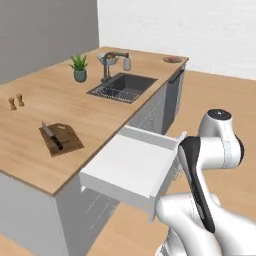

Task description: Pick up the knife from the drawer and place it on the cutting board. Then place the meat from the plate to the cutting board.

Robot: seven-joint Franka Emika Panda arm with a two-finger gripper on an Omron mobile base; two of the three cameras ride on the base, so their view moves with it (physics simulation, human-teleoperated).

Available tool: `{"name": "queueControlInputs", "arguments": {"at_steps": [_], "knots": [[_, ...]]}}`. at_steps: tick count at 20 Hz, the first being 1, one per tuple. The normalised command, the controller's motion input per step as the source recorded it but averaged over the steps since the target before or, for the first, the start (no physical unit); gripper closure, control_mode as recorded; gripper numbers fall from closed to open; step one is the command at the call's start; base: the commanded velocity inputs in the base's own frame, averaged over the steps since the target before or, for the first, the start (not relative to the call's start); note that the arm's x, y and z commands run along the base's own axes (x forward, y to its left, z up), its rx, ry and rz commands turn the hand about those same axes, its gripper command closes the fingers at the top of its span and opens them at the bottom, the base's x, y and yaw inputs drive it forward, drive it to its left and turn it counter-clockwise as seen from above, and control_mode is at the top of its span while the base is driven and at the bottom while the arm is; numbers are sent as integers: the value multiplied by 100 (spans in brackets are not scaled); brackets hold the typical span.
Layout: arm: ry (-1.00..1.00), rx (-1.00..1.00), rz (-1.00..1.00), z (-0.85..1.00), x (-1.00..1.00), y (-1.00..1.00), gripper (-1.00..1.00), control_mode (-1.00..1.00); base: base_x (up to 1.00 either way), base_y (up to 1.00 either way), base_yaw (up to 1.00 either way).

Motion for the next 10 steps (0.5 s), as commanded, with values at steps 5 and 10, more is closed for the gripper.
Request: {"name": "queueControlInputs", "arguments": {"at_steps": [5, 10], "knots": [[0, 0, 0, 0, 0, 0, -100, 100, 46, -89, -52], [0, 0, 0, 0, 0, 0, -100, 100, 86, -62, -39]]}}
